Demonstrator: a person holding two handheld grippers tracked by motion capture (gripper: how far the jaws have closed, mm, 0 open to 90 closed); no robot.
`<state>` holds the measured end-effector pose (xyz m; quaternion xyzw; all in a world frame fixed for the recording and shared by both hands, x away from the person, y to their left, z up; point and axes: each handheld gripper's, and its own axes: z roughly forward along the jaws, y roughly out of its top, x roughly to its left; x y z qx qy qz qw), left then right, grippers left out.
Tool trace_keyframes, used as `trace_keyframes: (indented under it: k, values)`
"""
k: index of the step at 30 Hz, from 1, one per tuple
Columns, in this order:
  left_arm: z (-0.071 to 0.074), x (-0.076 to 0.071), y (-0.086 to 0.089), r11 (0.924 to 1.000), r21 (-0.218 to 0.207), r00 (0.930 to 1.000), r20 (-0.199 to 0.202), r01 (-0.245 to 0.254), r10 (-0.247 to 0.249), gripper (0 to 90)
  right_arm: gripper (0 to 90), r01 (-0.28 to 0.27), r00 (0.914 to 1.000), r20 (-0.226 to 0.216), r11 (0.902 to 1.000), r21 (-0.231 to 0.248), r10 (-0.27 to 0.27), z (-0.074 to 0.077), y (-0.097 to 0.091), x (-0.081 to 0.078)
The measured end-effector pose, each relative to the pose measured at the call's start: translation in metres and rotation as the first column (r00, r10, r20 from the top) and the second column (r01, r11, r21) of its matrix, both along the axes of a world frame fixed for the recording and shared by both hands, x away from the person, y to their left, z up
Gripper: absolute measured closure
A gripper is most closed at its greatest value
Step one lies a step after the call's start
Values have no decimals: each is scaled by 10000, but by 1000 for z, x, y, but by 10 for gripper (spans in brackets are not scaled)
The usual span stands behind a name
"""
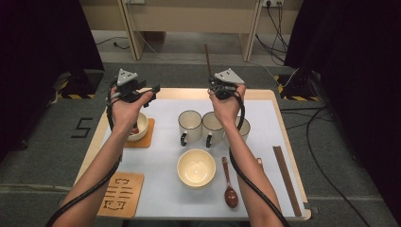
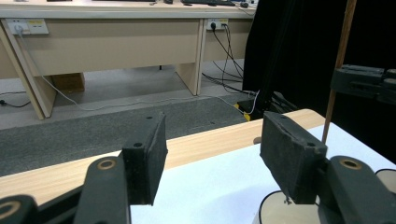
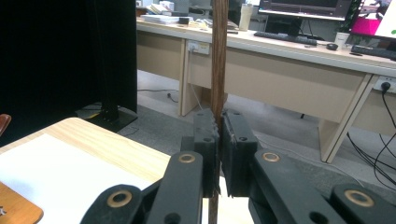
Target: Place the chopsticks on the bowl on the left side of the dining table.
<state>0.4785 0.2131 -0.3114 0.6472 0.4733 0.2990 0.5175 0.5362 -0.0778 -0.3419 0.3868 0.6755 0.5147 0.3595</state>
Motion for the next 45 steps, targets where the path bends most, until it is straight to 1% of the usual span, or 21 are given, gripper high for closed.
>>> trace_keyframes:
  k: [4,8,13,14,19,22,25,33,37,38,39,41,42,43,45]
  values:
    - [1,3,-3,10000,-16,10000,-22,87,-87,404,856,-22,10000,-16,10000,3,22,0,3,0]
    - [1,6,-6,9999,16,9998,101,170,-170,423,856,-66,10000,-47,10000,55,67,-1,5,1]
    - [2,9,-9,9998,-27,9998,64,209,-209,421,856,-107,9999,-11,9999,17,107,0,8,1]
    - [3,10,-12,9998,-58,9997,96,205,-204,421,856,-149,9999,-32,9999,66,149,0,9,2]
    - [6,13,-17,9995,-71,9994,153,301,-300,430,856,-187,9998,13,9998,21,187,-1,12,3]
    - [9,16,-23,9991,41,9989,213,421,-422,432,856,-208,9997,-92,9997,96,209,-2,14,2]
    - [10,17,-26,9985,126,9982,274,533,-536,431,856,-265,9996,-25,9996,-5,265,-2,15,3]
    - [14,23,-36,9975,126,9973,221,694,-697,435,856,-326,9994,-85,9995,-9,326,-3,19,3]
    - [17,26,-40,9971,92,9970,195,753,-755,435,856,-369,9993,-21,9993,0,369,-2,21,2]
    - [18,28,-43,9967,20,9965,198,815,-815,436,856,-380,9993,-39,9993,12,380,-2,22,2]
    - [18,28,-44,9967,12,9965,186,818,-818,437,856,-390,9992,3,9992,-42,390,-3,22,3]
    - [18,29,-45,9964,35,9963,182,842,-843,439,856,-388,9992,-31,9992,-38,387,-3,23,2]
    - [19,31,-48,9959,41,9957,195,902,-902,438,856,-384,9992,-129,9993,27,385,-4,24,2]
    - [19,31,-48,9959,41,9957,195,902,-902,438,856,-396,9992,-61,9992,-20,396,-5,24,2]
    - [20,33,-53,9956,-15,9954,207,934,-933,439,856,-429,9991,-63,9991,-41,429,-5,25,2]
